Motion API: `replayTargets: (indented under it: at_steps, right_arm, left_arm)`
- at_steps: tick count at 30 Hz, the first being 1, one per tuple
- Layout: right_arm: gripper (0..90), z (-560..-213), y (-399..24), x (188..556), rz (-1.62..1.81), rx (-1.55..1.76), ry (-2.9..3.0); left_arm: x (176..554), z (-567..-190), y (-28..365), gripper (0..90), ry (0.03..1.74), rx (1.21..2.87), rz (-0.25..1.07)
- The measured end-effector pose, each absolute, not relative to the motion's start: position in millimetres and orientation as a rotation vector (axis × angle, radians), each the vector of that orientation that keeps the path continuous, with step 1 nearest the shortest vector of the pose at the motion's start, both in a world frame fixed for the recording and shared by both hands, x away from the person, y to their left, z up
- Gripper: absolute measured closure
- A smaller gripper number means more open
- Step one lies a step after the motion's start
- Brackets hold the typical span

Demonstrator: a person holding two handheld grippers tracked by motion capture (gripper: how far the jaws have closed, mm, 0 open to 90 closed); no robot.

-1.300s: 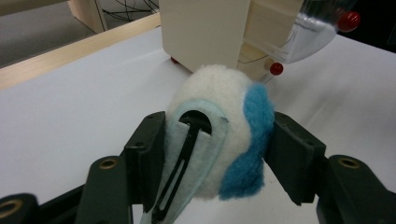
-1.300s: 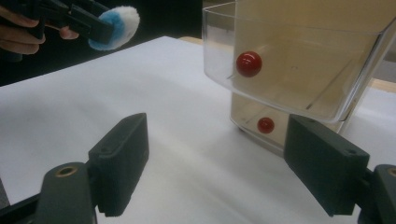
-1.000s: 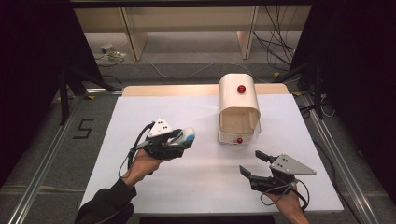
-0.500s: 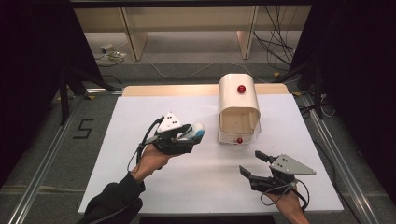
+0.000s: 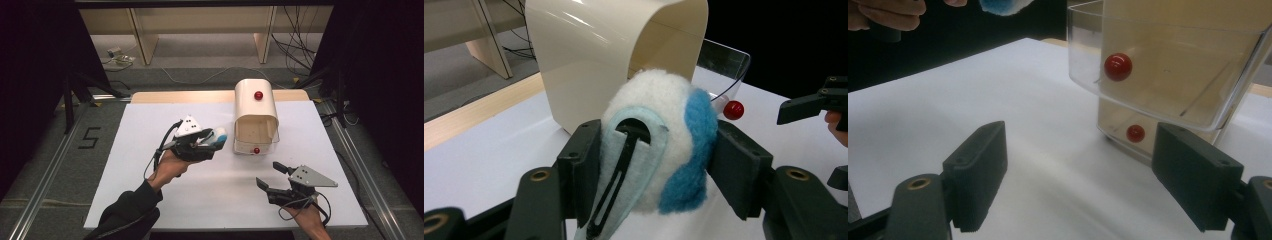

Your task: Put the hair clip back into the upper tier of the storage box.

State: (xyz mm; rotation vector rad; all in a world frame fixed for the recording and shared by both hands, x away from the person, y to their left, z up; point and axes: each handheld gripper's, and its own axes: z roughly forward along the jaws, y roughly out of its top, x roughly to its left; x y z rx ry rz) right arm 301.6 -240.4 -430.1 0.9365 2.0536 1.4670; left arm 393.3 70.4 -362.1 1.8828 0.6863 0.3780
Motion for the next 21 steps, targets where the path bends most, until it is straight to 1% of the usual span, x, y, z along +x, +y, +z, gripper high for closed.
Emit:
replayTargets:
  at_steps: [5,21]
  right_arm:
    - [23.4,-430.1,-240.5,301.5,1.464,0.933,2.055]
    - [23.4,-430.1,-240.4,301.4,1.462,0.934,2.06]
  left_arm:
    - [394.2,-358.0,64.2,41.3,0.679,1.858,0.359]
    - [399.6,-347.7,39.7,41.4,0.635,1.857,0.343]
